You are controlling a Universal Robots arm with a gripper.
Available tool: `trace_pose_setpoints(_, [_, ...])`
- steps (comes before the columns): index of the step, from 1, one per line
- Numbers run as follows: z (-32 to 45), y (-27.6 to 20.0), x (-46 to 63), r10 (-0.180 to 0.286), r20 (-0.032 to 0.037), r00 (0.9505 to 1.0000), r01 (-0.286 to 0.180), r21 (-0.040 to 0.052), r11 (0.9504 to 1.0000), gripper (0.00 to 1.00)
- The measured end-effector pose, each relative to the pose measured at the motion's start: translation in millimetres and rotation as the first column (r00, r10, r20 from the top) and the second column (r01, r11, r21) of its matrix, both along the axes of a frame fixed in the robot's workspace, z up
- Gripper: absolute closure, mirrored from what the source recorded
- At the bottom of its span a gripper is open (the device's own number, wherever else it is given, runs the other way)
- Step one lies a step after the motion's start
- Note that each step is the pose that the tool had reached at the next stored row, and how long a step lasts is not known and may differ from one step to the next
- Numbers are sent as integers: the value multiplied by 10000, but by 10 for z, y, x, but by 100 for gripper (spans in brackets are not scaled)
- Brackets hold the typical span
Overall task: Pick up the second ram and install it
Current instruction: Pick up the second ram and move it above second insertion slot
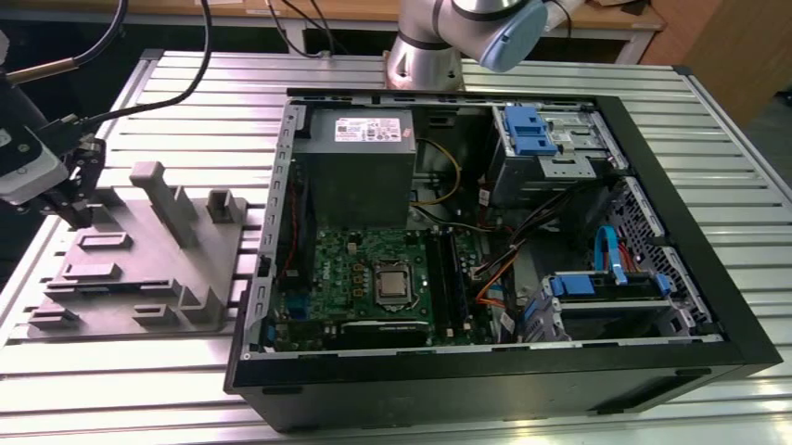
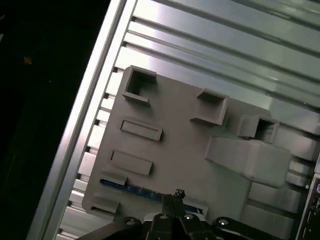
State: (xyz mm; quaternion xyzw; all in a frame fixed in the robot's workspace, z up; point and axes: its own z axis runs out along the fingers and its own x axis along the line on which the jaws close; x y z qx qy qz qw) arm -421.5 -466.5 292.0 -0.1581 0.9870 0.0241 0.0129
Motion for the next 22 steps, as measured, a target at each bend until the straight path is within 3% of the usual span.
trace_pose_setpoints(6, [-14,0,0,1087,0,9941,-1087,-9,9941,90])
trace_pose_setpoints(11, [-33,0,0,1992,-1,9800,-1992,-11,9800,90])
trace_pose_setpoints(16, [-50,0,0,2879,-2,9577,-2879,-13,9577,90])
trace_pose_setpoints(22, [-83,0,0,3894,0,9210,-3894,-13,9210,90])
